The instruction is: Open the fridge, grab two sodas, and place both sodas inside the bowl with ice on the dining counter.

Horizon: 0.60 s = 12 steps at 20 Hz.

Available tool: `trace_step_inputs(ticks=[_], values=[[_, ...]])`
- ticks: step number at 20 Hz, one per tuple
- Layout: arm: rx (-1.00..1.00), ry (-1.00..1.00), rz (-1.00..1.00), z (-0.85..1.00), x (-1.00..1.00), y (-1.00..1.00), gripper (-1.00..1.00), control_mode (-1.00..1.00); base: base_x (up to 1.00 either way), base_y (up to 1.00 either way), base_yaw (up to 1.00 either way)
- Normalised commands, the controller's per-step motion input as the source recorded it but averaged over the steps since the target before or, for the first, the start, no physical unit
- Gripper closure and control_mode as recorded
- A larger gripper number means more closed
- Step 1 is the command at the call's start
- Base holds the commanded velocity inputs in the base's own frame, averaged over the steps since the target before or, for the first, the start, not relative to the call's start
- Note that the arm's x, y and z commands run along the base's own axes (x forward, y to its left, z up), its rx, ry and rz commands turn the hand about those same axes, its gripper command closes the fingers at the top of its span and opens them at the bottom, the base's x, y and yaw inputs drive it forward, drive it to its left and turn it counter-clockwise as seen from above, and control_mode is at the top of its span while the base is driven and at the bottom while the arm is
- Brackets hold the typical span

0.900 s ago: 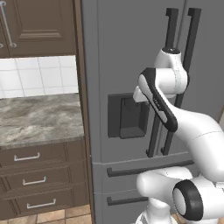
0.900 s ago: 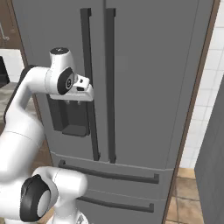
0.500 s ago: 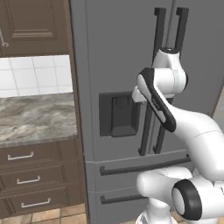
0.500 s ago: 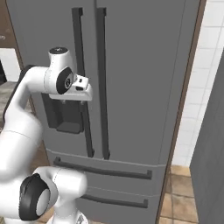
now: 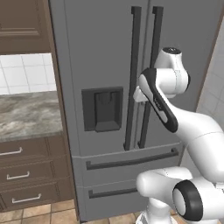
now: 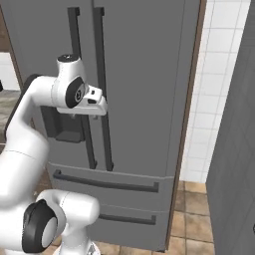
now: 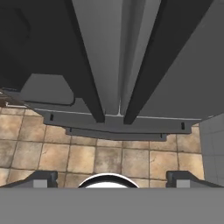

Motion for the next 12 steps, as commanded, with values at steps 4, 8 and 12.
trace_step_inputs(ticks=[4,8,12], values=[[0.00,0.00,0.00,0.00,0.00,0.00,-1.00,1.00,-0.06,-0.29,0.00],[0.00,0.00,0.00,0.00,0.00,0.00,-1.00,1.00,-0.39,-0.38,0.00],[0.00,0.00,0.00,0.00,0.00,0.00,-1.00,1.00,-0.23,-0.12,0.00]])
